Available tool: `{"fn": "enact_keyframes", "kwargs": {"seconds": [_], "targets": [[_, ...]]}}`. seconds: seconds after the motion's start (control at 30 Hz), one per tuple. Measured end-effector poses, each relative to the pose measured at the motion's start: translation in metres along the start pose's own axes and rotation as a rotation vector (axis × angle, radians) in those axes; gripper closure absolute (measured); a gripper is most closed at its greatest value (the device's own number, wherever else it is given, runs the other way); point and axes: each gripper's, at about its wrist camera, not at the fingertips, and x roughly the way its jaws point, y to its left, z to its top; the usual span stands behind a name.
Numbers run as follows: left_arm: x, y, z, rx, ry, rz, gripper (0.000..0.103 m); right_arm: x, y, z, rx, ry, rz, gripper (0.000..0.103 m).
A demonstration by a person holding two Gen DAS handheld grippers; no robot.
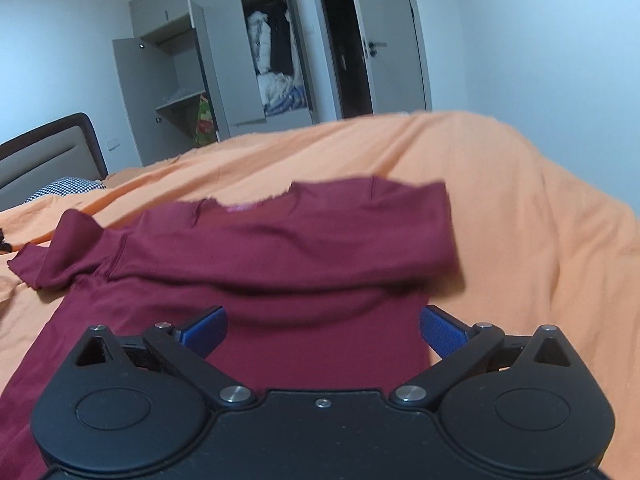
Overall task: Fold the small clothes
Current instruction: 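Grasp the cuff of the other sleeve with the left gripper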
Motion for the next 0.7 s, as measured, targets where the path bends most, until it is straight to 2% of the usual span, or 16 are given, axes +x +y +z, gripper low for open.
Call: {"fn": "enact_keyframes", "kwargs": {"seconds": [0.1,0.17,0.2,0.27,0.3,0.33,0.37,0.4,0.47,0.57,0.7], "targets": [[0.019,0.004,-0.001,-0.049,0.021,-0.044,0.016,-0.004,0.005,-0.010,0.002,0.029,-0.004,0.001],[0.034,0.004,-0.002,-0.075,0.047,-0.042,0.033,-0.006,0.007,-0.013,-0.003,0.040,-0.014,0.001],[0.041,0.005,-0.003,-0.090,0.055,-0.040,0.038,-0.008,0.008,-0.014,0.000,0.043,-0.017,0.001],[0.054,0.008,-0.002,-0.115,0.070,-0.031,0.056,-0.010,0.009,-0.015,0.002,0.045,-0.018,0.001],[0.061,0.009,-0.002,-0.129,0.075,-0.028,0.061,-0.011,0.010,-0.015,-0.001,0.045,-0.021,0.001],[0.064,0.010,-0.002,-0.137,0.075,-0.029,0.071,-0.013,0.012,-0.015,-0.007,0.044,-0.025,0.001],[0.068,0.011,-0.002,-0.142,0.076,-0.028,0.090,-0.014,0.013,-0.015,-0.013,0.043,-0.026,0.001],[0.070,0.012,-0.002,-0.149,0.079,-0.022,0.098,-0.015,0.014,-0.015,-0.015,0.042,-0.025,0.001],[0.070,0.015,-0.001,-0.184,0.078,-0.032,0.100,-0.016,0.015,-0.014,-0.015,0.039,-0.017,0.001],[0.058,0.015,0.004,-0.198,0.030,-0.061,0.100,-0.016,0.021,-0.016,-0.018,0.033,0.001,0.001],[0.036,0.007,0.022,-0.151,-0.052,-0.055,0.101,-0.018,0.029,-0.018,-0.026,0.028,0.023,0.001]]}}
